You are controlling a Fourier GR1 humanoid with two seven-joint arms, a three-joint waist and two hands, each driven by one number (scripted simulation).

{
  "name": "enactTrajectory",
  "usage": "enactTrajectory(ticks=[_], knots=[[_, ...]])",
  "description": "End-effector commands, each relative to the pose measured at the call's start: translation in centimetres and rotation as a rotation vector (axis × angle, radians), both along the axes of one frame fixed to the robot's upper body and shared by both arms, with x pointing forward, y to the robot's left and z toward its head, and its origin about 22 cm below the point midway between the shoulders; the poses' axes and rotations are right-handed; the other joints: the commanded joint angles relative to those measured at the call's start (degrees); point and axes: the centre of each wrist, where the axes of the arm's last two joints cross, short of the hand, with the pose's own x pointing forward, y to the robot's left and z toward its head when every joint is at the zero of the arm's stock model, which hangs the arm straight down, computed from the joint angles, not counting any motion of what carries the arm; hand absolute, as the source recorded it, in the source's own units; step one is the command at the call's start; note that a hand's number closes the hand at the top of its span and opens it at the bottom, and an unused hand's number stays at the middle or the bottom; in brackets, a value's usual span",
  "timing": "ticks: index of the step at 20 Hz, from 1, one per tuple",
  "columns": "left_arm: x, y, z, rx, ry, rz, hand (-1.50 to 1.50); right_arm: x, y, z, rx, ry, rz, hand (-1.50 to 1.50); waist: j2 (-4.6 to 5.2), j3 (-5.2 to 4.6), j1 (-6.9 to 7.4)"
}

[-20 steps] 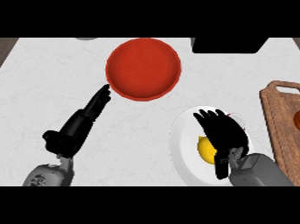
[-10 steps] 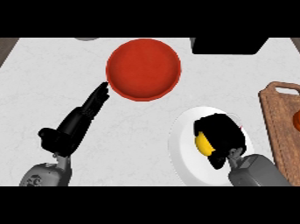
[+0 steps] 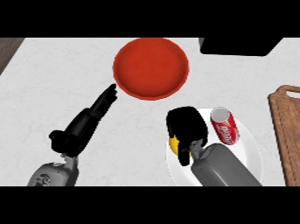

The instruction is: Pick the lemon from the plate and place it in the bowl

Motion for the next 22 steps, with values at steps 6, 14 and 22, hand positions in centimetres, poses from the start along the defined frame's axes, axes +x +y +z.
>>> enactTrajectory(ticks=[6, 14, 22], knots=[[0.9, -2.1, 0.7, -0.008, -0.012, -0.088, 0.00, 2.2, 8.0, 3.8, -0.047, -0.238, -0.172, 1.50, 0.87, 0.01, 5.13], [1.1, -1.7, 0.5, 0.019, -0.003, -0.090, 0.00, 2.8, 11.7, 10.8, 0.200, -0.589, -0.307, 1.50, 0.44, 0.04, 5.03], [1.0, -1.9, 0.6, 0.001, -0.016, -0.075, 0.00, 5.0, 13.0, 14.3, 0.417, -0.694, -0.423, 1.50, 0.49, -0.02, 3.71]])
